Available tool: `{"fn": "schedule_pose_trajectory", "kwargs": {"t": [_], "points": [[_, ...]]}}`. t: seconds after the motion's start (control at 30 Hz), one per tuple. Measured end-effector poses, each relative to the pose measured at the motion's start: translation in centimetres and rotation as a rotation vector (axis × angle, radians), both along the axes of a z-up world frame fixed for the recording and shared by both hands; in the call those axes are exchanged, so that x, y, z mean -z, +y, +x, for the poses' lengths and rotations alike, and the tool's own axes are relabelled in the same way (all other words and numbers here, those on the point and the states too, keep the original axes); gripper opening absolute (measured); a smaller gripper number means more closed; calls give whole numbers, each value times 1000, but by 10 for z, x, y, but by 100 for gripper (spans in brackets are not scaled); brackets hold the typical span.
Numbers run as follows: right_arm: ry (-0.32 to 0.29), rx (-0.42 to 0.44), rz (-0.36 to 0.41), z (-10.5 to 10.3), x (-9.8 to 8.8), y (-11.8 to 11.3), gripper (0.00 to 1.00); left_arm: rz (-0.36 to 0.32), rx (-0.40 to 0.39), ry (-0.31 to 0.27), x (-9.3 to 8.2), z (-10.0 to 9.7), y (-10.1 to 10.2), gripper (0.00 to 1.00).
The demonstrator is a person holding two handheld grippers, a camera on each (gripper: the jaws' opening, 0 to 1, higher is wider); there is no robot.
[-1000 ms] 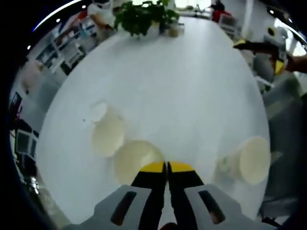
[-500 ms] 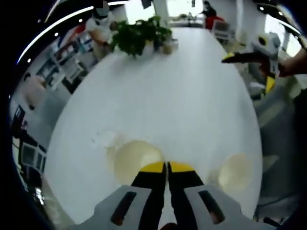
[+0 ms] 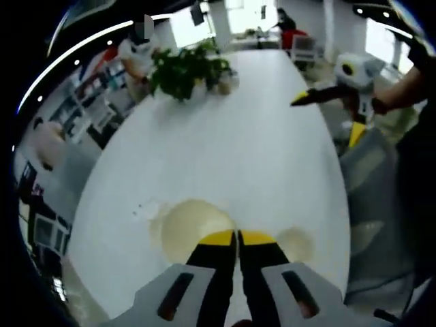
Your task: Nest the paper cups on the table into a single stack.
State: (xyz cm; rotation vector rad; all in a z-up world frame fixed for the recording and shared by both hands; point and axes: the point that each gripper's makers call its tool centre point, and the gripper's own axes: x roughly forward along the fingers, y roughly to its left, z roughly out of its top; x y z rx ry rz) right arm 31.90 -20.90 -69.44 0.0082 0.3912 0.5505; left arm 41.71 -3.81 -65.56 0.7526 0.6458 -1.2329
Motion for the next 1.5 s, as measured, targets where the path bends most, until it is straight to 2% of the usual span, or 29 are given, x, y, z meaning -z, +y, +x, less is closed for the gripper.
{"fn": "schedule_pose_trajectory", "kwargs": {"t": [0.1,0.13,0.3,0.43,0.57,0.8,0.87,0.93,1.07,1.13,1.33,1.5], "points": [[-6,2,0,-5,-2,1,95,-6,6,-9,-12,-8,-2,0],[-6,3,2,-6,-3,1,95,-8,44,-22,-17,-13,-5,0],[-10,9,5,-13,-4,3,95,-27,55,1,-36,-30,-11,0],[-12,10,10,-17,-5,6,95,-17,79,7,-47,-41,-13,0],[-9,10,15,-19,-6,8,95,19,113,-12,-54,-46,-13,0],[-21,7,14,-19,-11,12,95,6,128,14,-73,-61,-17,0],[-20,6,14,-20,-11,12,95,9,126,13,-72,-63,-17,0],[-21,6,17,-20,-12,12,95,36,151,-15,-68,-66,-14,0],[-16,3,18,-22,-9,12,95,69,145,8,-57,-73,-10,0],[-13,4,19,-22,-8,12,95,101,163,-8,-51,-77,-9,0],[0,-2,23,-26,-5,14,96,91,160,44,-29,-84,-13,0],[5,0,26,-30,-6,10,95,95,136,87,-12,-82,-8,0]]}}
